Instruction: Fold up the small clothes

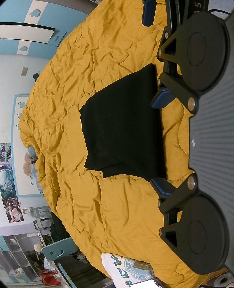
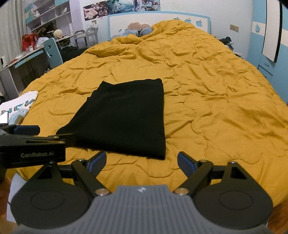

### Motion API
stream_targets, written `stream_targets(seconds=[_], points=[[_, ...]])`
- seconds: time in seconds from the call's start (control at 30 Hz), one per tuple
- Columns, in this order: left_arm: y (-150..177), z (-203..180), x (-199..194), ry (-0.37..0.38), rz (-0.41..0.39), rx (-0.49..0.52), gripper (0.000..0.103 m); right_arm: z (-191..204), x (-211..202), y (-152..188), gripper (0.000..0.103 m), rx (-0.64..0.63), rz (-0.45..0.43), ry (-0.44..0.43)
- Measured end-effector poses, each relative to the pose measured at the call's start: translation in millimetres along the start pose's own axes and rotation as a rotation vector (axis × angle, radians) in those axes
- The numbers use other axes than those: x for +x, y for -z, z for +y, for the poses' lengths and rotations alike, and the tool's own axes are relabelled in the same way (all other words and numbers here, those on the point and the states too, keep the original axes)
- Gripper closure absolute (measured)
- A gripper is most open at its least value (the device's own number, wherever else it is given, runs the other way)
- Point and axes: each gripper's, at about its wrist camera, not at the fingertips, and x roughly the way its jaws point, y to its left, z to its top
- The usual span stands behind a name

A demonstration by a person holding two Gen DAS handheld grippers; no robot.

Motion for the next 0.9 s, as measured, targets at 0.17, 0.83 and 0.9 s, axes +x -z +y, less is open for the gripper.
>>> stream_targets(seconds=[0.17, 0.83, 0.9], points=[[-0.5, 0.1, 0.0, 0.002, 0.001, 0.000, 0.002, -1.3, -1.3, -0.7, 0.021, 0.006, -0.009, 0.006], [-1.3, -1.1, -0.5, -0.001, -0.001, 0.000, 0.002, -2.2, -1.9, -1.1, 0.021, 0.010, -0.004, -0.002], [-1.3, -1.2, -0.5, -0.001, 0.000, 0.000, 0.002, -2.9, -1.3, -1.0, 0.021, 0.010, -0.003, -0.003]])
